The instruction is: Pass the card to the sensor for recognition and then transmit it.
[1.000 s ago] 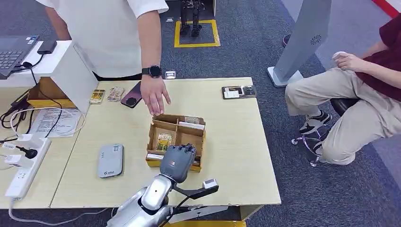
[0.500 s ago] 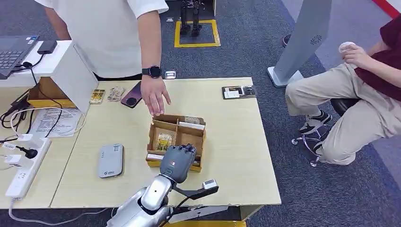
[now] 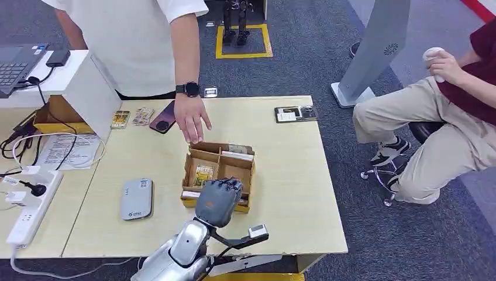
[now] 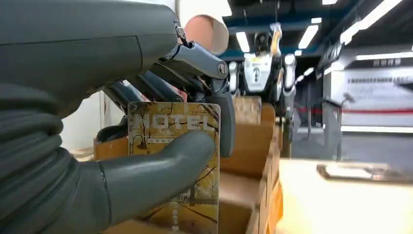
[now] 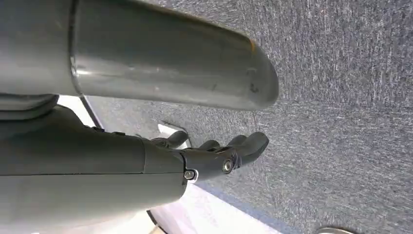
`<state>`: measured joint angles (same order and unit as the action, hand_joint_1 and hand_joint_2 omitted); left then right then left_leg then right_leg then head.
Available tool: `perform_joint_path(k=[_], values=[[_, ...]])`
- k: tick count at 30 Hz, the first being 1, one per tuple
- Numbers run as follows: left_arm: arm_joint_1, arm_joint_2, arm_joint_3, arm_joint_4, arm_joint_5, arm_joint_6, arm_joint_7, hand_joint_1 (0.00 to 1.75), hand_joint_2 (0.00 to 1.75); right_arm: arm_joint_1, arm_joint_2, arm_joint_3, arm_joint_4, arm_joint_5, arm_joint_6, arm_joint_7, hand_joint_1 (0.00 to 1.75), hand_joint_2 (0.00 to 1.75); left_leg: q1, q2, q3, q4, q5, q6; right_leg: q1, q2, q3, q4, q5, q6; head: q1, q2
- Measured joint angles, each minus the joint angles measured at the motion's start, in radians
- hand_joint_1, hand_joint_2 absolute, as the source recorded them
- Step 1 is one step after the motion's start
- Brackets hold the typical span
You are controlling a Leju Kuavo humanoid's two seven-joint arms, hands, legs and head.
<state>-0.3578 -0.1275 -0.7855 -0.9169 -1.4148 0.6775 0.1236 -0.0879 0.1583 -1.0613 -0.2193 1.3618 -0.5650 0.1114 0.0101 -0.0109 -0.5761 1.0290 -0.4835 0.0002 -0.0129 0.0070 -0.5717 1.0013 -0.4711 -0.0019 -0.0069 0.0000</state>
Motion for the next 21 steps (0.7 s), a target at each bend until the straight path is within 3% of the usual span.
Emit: perform_joint_path(k=[10,21], values=[[0.064,0.002,0.118,-0.185,-0.071,0.013,-0.092,1.75,1.75,-0.001,0.0,0.002,0.001,0.001,-0.001,0.002,0.0,0.0,0.0,0.0,0.0,0.0,0.0,0.0,0.0,0.0,0.0,0.0,0.0,0.0,0.0,0.0],[0.091,0.001,0.185,-0.265,-0.058,0.013,-0.159,1.75,1.75,-0.003,0.0,0.003,0.002,0.003,-0.001,0.005,0.0,0.0,0.0,0.0,0.0,0.0,0.0,0.0,0.0,0.0,0.0,0.0,0.0,0.0,0.0,0.0]])
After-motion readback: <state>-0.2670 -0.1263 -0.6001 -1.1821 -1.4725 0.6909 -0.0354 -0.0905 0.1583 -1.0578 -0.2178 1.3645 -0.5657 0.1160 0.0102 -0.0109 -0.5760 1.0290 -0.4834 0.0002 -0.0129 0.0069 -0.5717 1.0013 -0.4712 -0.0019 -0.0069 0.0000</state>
